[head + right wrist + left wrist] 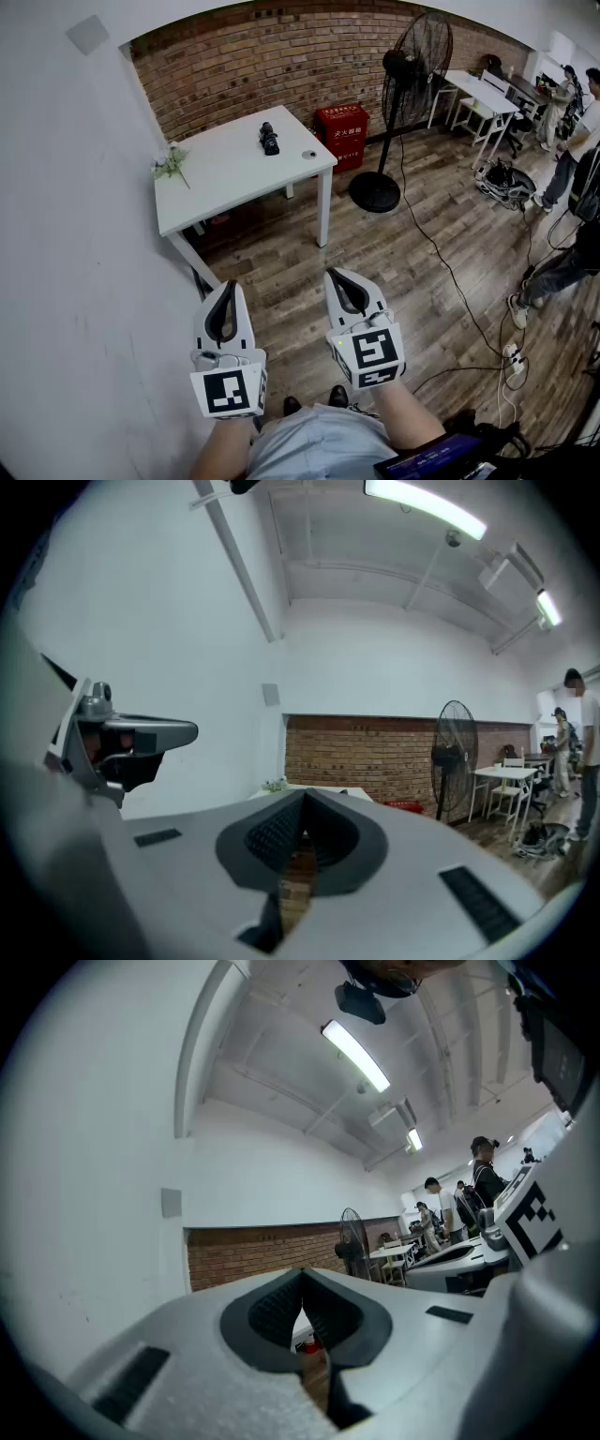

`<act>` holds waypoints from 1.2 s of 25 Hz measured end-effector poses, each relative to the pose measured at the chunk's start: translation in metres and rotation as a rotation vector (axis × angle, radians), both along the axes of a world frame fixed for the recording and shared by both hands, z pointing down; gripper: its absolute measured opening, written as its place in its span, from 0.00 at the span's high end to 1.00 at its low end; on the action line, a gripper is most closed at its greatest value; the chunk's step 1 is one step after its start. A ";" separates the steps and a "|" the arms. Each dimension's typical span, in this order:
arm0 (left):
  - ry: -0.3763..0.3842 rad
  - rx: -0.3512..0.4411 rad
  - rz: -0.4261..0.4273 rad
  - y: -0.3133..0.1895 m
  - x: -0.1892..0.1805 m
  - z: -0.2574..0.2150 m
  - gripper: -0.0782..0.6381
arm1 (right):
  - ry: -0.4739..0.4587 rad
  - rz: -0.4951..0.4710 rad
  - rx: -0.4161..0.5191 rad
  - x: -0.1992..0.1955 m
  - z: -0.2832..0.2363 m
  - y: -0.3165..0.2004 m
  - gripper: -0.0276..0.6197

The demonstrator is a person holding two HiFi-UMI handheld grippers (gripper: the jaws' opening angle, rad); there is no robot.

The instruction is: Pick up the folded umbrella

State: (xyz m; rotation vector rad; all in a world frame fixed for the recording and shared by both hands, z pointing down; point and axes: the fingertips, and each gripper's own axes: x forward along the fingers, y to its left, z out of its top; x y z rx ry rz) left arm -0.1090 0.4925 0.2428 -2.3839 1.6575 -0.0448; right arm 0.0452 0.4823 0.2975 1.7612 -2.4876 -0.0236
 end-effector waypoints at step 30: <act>-0.045 -0.033 -0.052 -0.018 0.071 0.012 0.88 | -0.063 -0.049 0.002 0.076 0.009 -0.029 0.48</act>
